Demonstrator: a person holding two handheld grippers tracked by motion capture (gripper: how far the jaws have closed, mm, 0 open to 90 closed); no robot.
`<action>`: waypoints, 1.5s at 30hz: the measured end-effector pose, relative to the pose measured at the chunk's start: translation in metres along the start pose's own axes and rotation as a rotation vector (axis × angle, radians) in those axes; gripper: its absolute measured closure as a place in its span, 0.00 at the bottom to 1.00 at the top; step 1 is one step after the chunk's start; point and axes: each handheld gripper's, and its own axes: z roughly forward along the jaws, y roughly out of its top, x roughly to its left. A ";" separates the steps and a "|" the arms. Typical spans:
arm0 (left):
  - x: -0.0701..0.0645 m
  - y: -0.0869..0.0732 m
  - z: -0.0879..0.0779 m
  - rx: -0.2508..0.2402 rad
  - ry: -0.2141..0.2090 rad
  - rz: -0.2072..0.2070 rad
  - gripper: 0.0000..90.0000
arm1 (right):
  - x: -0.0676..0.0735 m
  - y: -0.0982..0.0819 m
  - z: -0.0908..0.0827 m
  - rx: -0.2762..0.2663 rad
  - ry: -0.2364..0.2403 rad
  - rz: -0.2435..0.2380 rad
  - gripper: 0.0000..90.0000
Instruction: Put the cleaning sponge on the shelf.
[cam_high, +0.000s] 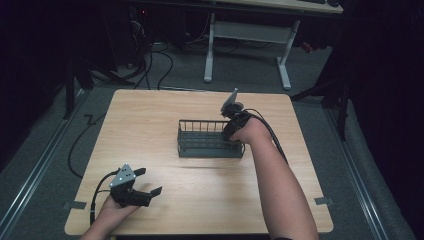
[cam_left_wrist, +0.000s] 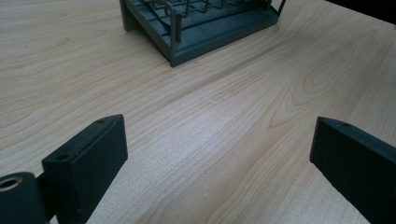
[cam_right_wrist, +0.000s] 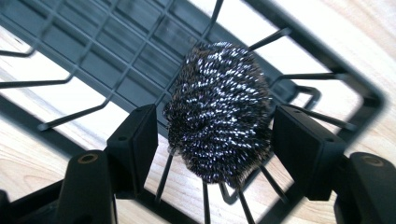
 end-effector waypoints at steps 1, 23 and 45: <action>0.000 0.000 0.000 0.000 0.000 0.001 0.05 | 0.000 -0.001 -0.004 -0.012 0.003 0.003 0.36; 0.001 0.001 0.001 0.016 0.003 0.014 0.05 | 0.009 -0.078 -0.029 -0.097 0.067 0.004 0.37; -0.001 -0.001 0.005 0.039 0.002 0.027 0.05 | 0.022 -0.164 0.033 -0.318 0.087 0.048 0.36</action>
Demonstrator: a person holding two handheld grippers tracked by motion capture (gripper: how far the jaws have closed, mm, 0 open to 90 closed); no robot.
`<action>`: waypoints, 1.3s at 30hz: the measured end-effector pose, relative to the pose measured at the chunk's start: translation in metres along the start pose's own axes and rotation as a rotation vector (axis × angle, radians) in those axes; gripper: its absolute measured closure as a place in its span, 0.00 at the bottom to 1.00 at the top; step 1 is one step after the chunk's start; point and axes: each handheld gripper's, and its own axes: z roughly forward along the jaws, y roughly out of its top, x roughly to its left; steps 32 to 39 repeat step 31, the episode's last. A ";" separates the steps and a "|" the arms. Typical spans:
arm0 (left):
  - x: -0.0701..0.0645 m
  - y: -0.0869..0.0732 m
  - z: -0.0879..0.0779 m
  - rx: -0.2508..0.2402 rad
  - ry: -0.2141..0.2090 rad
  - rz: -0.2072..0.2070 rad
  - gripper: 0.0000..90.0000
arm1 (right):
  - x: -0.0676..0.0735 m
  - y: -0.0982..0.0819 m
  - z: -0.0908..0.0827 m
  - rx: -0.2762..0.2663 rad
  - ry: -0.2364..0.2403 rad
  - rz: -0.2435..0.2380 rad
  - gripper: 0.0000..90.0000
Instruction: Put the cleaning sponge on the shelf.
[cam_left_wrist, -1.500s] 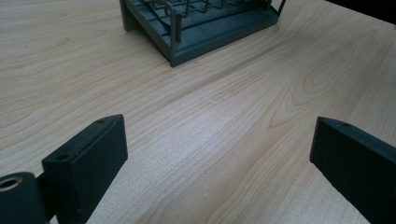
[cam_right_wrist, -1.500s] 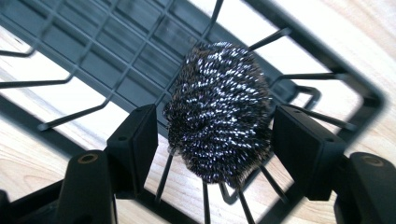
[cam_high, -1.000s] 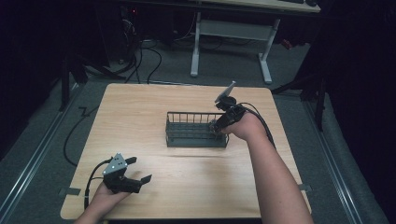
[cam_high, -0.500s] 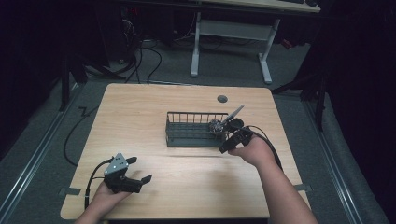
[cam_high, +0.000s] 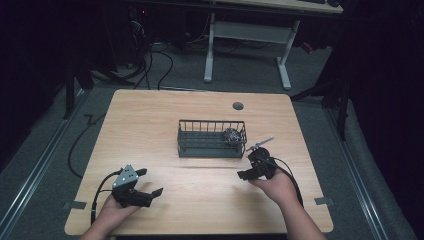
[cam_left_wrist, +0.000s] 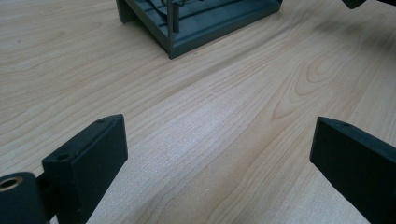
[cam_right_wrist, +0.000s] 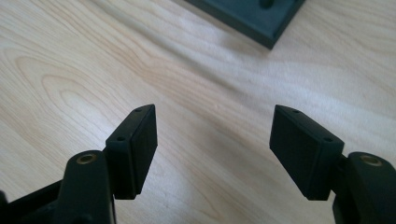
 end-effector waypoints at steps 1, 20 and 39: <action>0.000 0.000 0.000 0.001 0.000 0.002 0.05 | 0.001 -0.005 0.001 -0.019 -0.001 0.003 0.36; -0.006 0.000 0.005 0.017 -0.014 0.031 0.05 | 0.029 -0.091 0.014 -0.432 -0.056 -0.028 0.36; -0.006 0.001 0.004 0.005 0.002 0.022 0.05 | 0.032 -0.102 0.019 -0.462 -0.057 -0.047 0.34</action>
